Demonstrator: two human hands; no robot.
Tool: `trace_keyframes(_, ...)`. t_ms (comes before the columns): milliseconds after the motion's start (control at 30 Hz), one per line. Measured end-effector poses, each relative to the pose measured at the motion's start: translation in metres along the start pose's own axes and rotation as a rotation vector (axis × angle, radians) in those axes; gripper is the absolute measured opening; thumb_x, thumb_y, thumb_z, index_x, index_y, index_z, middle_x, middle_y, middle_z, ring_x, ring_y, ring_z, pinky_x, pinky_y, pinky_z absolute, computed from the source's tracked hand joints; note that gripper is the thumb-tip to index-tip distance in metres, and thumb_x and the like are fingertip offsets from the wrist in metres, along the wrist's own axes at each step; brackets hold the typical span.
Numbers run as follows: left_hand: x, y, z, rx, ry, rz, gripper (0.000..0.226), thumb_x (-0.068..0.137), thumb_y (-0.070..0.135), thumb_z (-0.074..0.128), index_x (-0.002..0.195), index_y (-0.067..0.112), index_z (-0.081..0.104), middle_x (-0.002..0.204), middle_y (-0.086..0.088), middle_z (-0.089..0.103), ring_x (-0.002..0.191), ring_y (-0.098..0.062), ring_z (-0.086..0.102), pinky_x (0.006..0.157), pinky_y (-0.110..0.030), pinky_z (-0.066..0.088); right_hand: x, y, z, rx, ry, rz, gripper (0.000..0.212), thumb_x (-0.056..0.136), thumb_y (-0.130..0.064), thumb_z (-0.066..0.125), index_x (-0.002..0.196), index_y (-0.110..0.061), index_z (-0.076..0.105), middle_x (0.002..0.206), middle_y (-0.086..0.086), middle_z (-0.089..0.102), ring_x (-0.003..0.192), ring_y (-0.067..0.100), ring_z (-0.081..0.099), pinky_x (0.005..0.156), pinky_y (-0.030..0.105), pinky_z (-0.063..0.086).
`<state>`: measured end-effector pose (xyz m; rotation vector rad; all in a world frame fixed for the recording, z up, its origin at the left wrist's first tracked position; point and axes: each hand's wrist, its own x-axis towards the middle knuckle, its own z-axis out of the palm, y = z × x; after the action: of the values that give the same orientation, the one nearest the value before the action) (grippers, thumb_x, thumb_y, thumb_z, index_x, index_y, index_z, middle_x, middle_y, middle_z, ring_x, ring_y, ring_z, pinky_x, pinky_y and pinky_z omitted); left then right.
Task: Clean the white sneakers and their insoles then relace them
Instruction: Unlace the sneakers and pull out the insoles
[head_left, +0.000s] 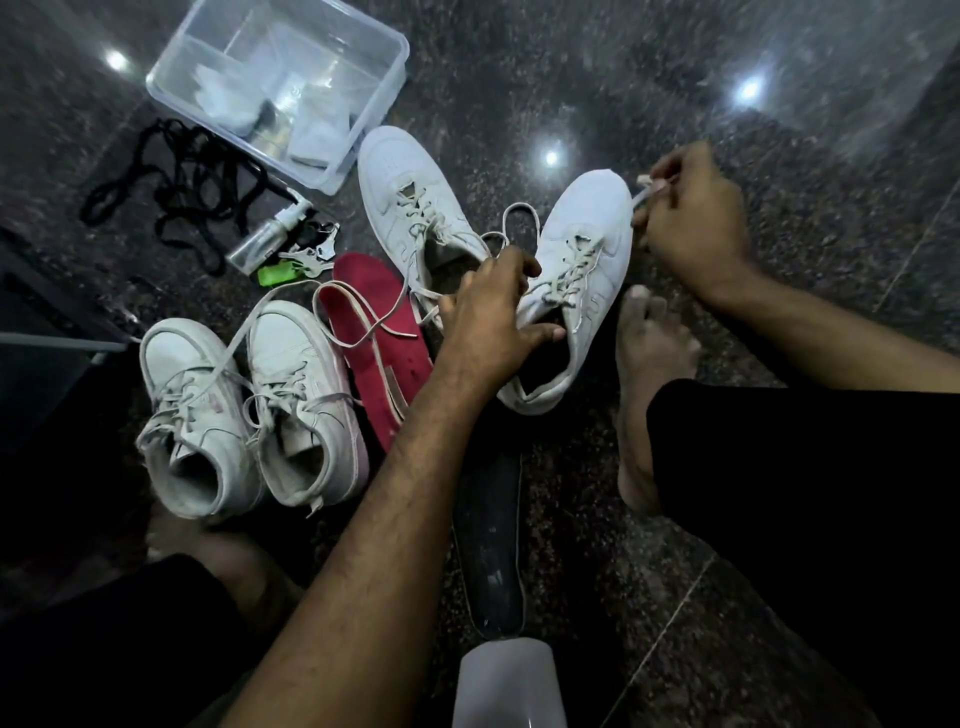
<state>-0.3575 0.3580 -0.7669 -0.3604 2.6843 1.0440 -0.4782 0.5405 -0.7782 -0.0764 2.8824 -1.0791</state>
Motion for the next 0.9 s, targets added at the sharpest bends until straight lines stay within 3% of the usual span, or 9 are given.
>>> trace_keyframes(100,0.001,0.000,0.005,0.039,0.002,0.008,0.063,0.073,0.042,0.082,0.129,0.035,0.054,0.122,0.004,0.055,0.120,-0.020,0.048,0.096,-0.040,0.031,-0.015,-0.002,-0.003,-0.062,-0.081,-0.182,0.033,0.090,-0.004,0.048,0.122,-0.009,0.053,0.111,0.008,0.065,0.096,0.022,0.062,0.085,0.031,0.047)
trace_keyframes(167,0.004,-0.003,0.009,0.040,0.017,-0.012,0.046,0.076,0.041,0.080,0.118,0.034,0.063,0.117,0.001,0.053,0.118,-0.021,0.049,0.099,-0.042,0.035,-0.030,-0.005,0.004,-0.099,-0.251,-0.387,0.027,0.089,-0.009,0.052,0.115,-0.014,0.059,0.113,0.006,0.059,0.100,0.024,0.059,0.087,0.038,0.049)
trace_keyframes(267,0.008,-0.007,0.011,-0.059,0.070,-0.039,0.022,0.077,0.036,0.080,0.093,0.030,0.067,0.103,0.003,0.051,0.106,-0.024,0.056,0.096,-0.049,0.043,-0.045,-0.008,0.014,-0.152,-0.531,-0.563,0.017,0.094,-0.028,0.055,0.108,-0.019,0.059,0.106,0.001,0.051,0.089,0.022,0.058,0.073,0.047,0.052)
trace_keyframes(433,0.006,-0.007,0.011,-0.025,0.095,-0.013,0.014,0.082,0.030,0.077,0.091,0.027,0.066,0.100,0.006,0.046,0.110,-0.024,0.053,0.095,-0.050,0.042,-0.036,-0.007,0.009,-0.092,-0.622,-0.585,0.027,0.089,-0.036,0.069,0.108,-0.017,0.066,0.103,0.001,0.051,0.086,0.014,0.055,0.073,0.043,0.053)
trace_keyframes(567,0.002,-0.006,0.012,0.060,0.067,0.010,0.039,0.077,0.035,0.079,0.110,0.026,0.059,0.115,0.000,0.051,0.114,-0.025,0.047,0.097,-0.048,0.039,-0.045,-0.008,0.009,-0.165,-0.530,-0.655,0.021,0.090,-0.032,0.067,0.106,-0.018,0.068,0.102,0.000,0.054,0.088,0.017,0.059,0.068,0.042,0.054)
trace_keyframes(700,-0.001,-0.004,0.017,0.080,0.122,0.025,0.041,0.080,0.040,0.075,0.114,0.026,0.056,0.116,-0.002,0.051,0.114,-0.026,0.048,0.095,-0.050,0.039,-0.050,-0.009,0.009,-0.128,-0.455,-0.539,0.020,0.089,-0.038,0.067,0.094,-0.019,0.070,0.092,-0.010,0.053,0.077,0.010,0.059,0.065,0.036,0.052)
trace_keyframes(800,-0.001,-0.005,0.020,0.042,0.146,0.021,0.040,0.085,0.041,0.070,0.119,0.026,0.055,0.116,-0.001,0.052,0.114,-0.025,0.048,0.094,-0.047,0.037,-0.048,-0.008,0.012,0.006,-0.542,-0.329,0.020,0.094,-0.036,0.064,0.083,-0.019,0.068,0.091,-0.001,0.058,0.078,0.012,0.059,0.071,0.030,0.046)
trace_keyframes(900,-0.001,-0.005,0.019,0.035,0.153,0.012,0.045,0.084,0.034,0.071,0.123,0.024,0.053,0.118,-0.001,0.052,0.115,-0.025,0.048,0.095,-0.048,0.037,-0.053,-0.016,0.010,0.274,-0.734,-0.123,0.049,0.101,-0.034,0.053,0.073,0.006,0.055,0.078,0.012,0.047,0.070,0.017,0.044,0.066,0.023,0.036)
